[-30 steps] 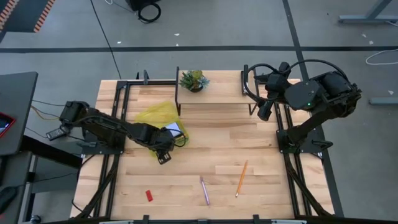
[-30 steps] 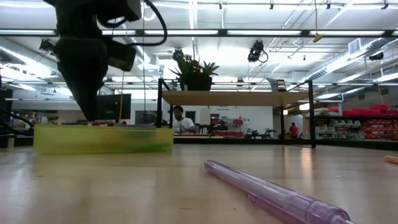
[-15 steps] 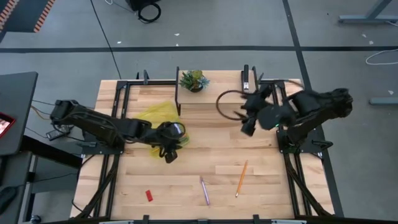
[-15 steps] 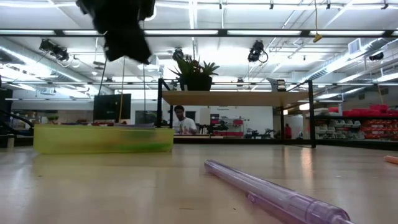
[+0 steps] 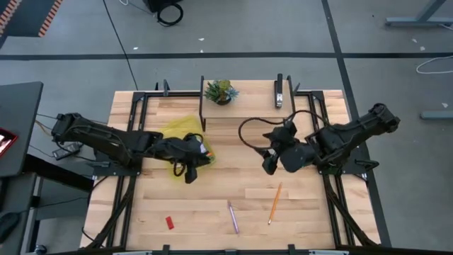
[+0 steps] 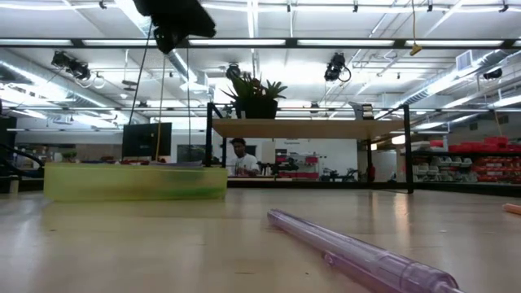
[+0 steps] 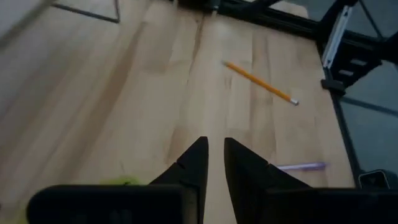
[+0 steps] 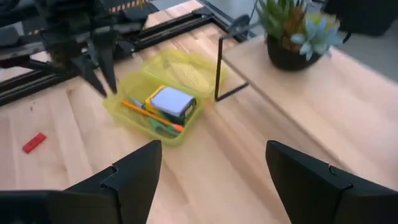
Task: Pack school essentials
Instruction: Put the purple pen into the yellow supply box
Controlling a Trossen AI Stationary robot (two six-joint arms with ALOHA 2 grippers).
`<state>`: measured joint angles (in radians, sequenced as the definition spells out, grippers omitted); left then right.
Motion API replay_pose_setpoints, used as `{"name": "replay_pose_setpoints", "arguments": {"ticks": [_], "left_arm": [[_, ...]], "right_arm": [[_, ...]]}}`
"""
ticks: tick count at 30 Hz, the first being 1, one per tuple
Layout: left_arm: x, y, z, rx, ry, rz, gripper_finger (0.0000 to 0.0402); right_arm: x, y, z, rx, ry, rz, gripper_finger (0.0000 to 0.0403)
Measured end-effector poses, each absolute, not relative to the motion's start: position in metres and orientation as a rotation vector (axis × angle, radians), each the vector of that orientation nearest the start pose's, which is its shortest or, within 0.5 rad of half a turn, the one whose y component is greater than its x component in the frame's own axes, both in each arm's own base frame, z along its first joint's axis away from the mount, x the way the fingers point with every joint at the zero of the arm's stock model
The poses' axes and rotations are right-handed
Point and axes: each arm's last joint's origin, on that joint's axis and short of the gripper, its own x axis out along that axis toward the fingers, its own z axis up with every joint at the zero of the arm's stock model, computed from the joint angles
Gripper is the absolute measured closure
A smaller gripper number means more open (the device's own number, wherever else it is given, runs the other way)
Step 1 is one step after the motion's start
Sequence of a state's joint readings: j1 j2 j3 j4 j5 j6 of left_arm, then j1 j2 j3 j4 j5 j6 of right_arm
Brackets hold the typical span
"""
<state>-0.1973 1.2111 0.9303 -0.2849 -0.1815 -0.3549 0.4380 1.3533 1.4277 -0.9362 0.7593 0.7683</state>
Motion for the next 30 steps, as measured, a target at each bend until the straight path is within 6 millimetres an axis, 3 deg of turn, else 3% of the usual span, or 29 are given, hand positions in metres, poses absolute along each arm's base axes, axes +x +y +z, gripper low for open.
{"name": "replay_pose_setpoints", "arguments": {"ticks": [12, 20, 30], "left_arm": [[0.236, -0.042, 0.313, -0.108, 0.442, 0.102, 0.0344], [0.235, -0.042, 0.308, -0.179, 0.484, 0.127, 0.0333], [0.233, -0.041, 0.301, -0.192, 0.529, 0.139, 0.0336]], "right_arm": [[0.241, 0.101, 0.33, 0.331, 0.622, -0.574, 0.011], [0.236, 0.099, 0.294, 0.44, 0.716, -0.625, 0.011], [0.225, 0.099, 0.244, 0.542, 0.966, -0.573, 0.011]]}}
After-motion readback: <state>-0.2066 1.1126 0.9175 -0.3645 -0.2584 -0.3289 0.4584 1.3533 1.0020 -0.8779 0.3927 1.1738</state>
